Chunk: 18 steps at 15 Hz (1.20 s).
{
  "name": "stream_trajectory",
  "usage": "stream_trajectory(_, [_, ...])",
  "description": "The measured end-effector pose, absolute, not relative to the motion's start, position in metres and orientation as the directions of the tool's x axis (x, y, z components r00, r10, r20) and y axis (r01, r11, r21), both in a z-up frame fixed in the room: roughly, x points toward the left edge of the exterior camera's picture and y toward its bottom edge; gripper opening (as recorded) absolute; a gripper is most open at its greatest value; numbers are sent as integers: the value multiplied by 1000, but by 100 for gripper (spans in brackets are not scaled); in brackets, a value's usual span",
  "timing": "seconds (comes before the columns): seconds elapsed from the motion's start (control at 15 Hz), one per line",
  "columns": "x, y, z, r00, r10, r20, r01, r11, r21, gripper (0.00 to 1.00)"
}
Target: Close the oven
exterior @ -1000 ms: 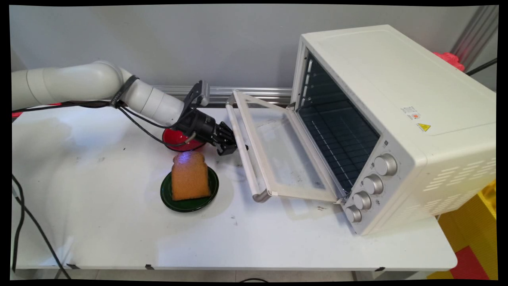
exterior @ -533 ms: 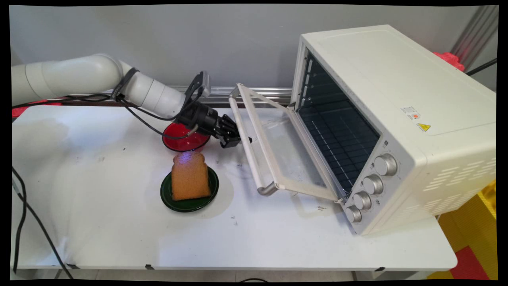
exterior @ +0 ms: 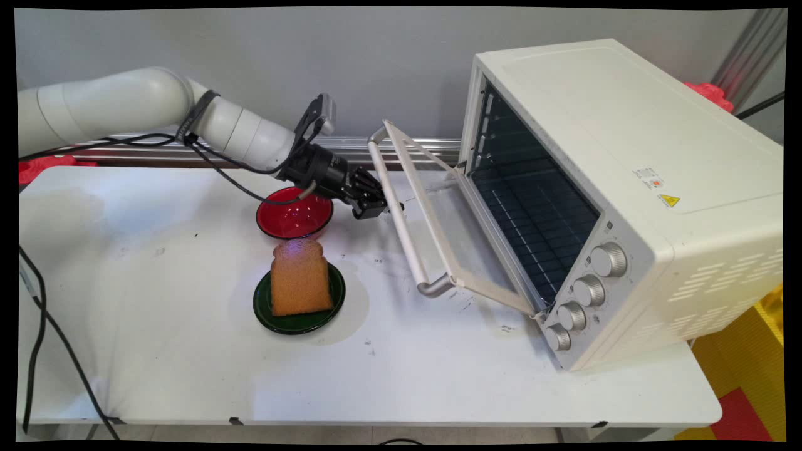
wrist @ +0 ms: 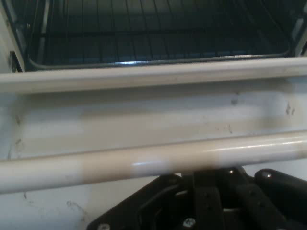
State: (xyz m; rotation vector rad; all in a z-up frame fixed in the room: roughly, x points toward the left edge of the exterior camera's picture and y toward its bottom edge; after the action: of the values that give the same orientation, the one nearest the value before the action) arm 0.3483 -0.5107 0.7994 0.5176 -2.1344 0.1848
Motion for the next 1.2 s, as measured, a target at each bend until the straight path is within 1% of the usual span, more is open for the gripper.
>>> stream_trajectory(0.67, [325,-528,829,-476,-278,834,-421,905,62,0])
stream_trajectory(1.2, [310,-537,846,-463,-271,844,-419,906,61,0])
